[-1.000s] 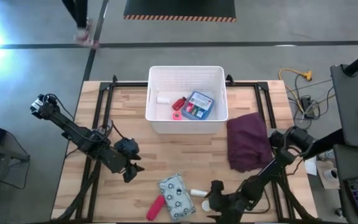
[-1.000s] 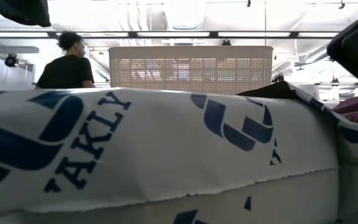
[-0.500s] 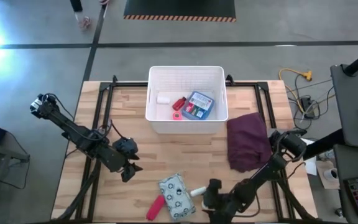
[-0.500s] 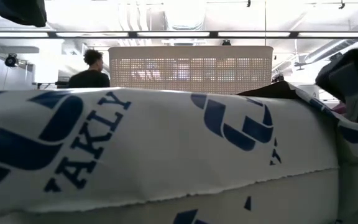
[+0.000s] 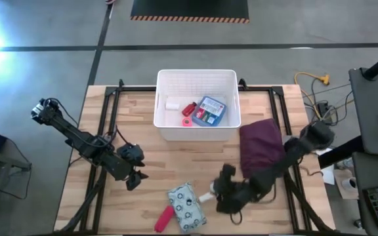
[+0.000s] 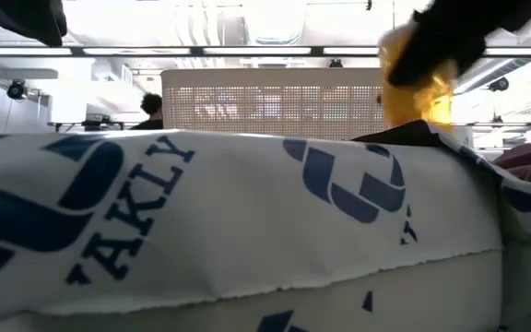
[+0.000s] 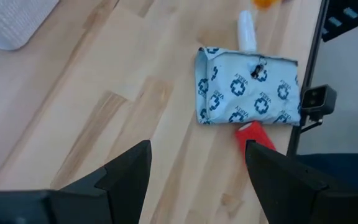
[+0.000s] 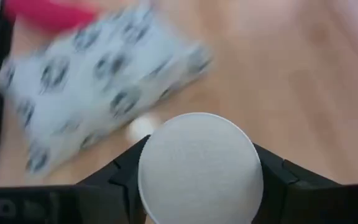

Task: Pick & place medical supplies in basket/bin
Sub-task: Put the orange pill bottle into the white bin, then put the rolled gauze into the white bin

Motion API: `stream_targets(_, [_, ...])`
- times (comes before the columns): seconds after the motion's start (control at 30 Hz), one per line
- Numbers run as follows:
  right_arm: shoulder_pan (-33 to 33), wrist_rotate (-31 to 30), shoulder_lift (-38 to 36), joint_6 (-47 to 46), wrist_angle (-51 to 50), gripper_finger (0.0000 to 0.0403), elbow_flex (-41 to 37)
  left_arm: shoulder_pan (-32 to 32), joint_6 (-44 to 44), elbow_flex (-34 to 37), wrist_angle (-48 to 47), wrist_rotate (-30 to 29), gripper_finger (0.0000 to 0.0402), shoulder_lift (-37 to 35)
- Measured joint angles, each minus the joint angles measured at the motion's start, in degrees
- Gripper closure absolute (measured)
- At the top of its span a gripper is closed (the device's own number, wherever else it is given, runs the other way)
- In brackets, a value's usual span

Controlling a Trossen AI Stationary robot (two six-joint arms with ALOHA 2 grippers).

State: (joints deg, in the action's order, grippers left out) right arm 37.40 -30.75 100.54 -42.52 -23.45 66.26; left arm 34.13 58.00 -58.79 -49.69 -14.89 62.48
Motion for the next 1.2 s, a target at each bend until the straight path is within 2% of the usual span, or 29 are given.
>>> stream_targets(0.1, [-4.17, -1.7, -6.51, 1.76, -5.37, 0.0223, -0.07, 0.0, -0.68, 0.09, -0.7, -0.03, 0.0159, 0.0])
stream_targets(0.17, [-7.53, -5.23, -11.54, 3.33, -7.05, 0.022, -0.07, -0.02, -0.75, 0.23, -1.14, -0.12, 0.0159, 0.0])
stream_targets(0.27, [-14.54, -10.99, -19.9, 7.52, -5.84, 0.0217, 0.28, -0.02, -1.21, 0.57, -1.11, -0.18, 0.0159, -0.02])
stream_targets(0.37, [-24.02, -12.81, -26.31, 13.39, -2.54, 0.0216, 1.11, -0.02, -1.37, 0.77, -0.96, -0.61, 0.0159, -0.02])
stream_targets(0.43, [-32.01, -8.6, -28.7, 18.07, 0.15, 0.0215, 1.12, -0.02, -1.77, 0.78, -0.93, -1.95, 0.0159, -0.02])
stream_targets(0.5, [-40.31, 1.55, -29.21, 23.32, 1.87, 0.0211, 1.16, -0.02, -1.99, 0.8, -0.96, -3.08, 0.0159, -0.02])
stream_targets(0.6, [-49.7, 15.85, -26.25, 29.41, 2.32, 0.0193, 1.1, -0.02, -1.97, 0.8, -0.94, -3.49, 0.0159, -0.02])
stream_targets(0.67, [-53.63, 21.81, -23.83, 30.64, 2.08, 0.0171, 0.96, -0.02, -1.15, 0.8, -0.9, -3.51, 0.0159, -0.02])
stream_targets(0.73, [-55.98, 24.03, -22.03, 30.7, 1.06, 0.0144, 1.79, -0.02, 0.7, 0.8, -0.92, -3.51, 0.0159, -0.02])
stream_targets(0.87, [-57.46, 24.28, -20.53, 31.36, -3.84, 0.0089, 6.99, 0.4, 3.68, 0.8, -0.9, -3.57, 0.0159, -0.02])
stream_targets(0.97, [-55.56, 22.94, -20.28, 38.69, -8.42, 0.0059, 11.89, 0.63, 4.64, 0.8, -0.9, -3.53, 0.0159, -0.02])
stream_targets(1.07, [-52.67, 18.94, -20.45, 45.39, -11.66, 0.0044, 15.91, 0.61, 4.68, 0.8, -0.92, -3.55, 0.0159, -0.02])
stream_targets(1.2, [-51.62, 16.19, -20.69, 47.36, -15.2, 0.0045, 19.15, 0.61, 4.72, 0.8, -0.9, -3.55, 0.0159, -0.01])
